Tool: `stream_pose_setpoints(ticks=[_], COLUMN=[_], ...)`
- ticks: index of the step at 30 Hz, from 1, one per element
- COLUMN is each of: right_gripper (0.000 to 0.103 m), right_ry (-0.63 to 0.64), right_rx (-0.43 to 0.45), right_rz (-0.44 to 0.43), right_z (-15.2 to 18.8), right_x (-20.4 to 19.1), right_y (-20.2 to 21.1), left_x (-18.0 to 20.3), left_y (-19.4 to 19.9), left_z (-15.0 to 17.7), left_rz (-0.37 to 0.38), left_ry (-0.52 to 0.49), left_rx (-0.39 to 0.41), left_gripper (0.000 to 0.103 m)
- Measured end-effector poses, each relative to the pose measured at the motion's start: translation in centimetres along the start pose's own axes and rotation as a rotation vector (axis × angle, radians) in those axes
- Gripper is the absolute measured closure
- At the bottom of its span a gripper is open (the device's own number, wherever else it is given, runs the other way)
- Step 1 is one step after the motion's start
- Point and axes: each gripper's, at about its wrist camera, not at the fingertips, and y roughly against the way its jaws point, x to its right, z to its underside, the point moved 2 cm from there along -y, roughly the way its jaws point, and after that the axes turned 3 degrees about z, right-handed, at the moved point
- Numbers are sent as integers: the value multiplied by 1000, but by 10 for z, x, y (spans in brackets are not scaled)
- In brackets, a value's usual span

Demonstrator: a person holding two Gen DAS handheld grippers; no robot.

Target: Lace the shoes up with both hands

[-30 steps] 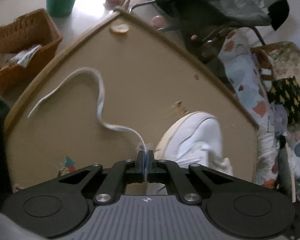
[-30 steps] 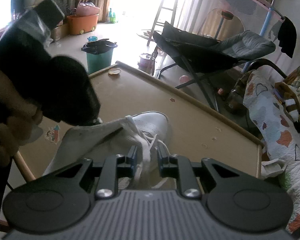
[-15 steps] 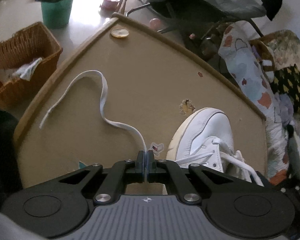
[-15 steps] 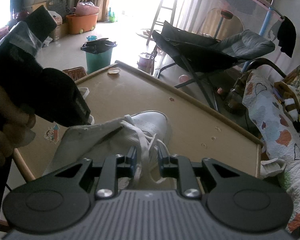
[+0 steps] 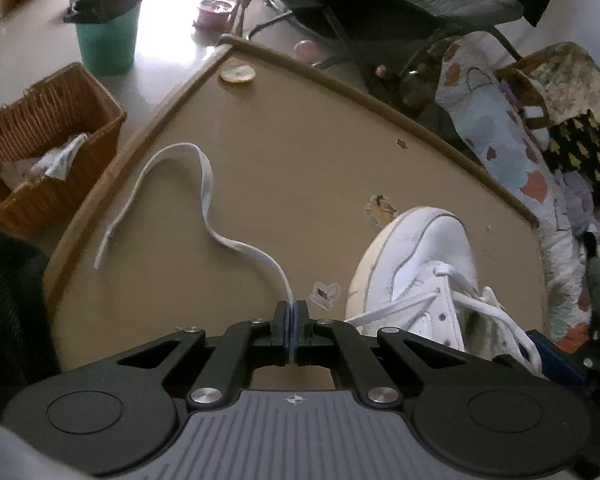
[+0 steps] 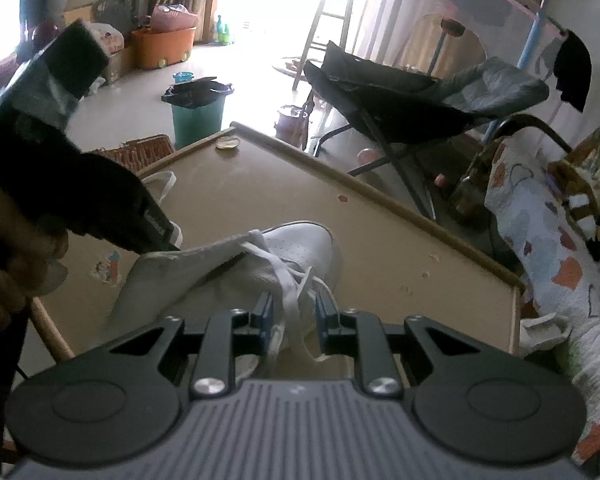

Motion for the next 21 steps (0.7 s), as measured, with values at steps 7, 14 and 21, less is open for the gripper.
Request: stream_pose_setpoints(ticks=[7,14,21], right_gripper=[90,95,86], right_ry=[-54,-42,-154], right_rx=[-43,-17,-32], right_rz=[-61,-26,97], right_z=[-6,-25,-34], right_x=[10,17,47], right_y=[-4,0,12], left_x=[-9,-16,-27], left_y=[1,-1,0], left_z=[5,6,8], left_rz=[40,51,73], left_ry=[43,63,123], left_rx=[-9,-21,-26], left_gripper=[99,94,92])
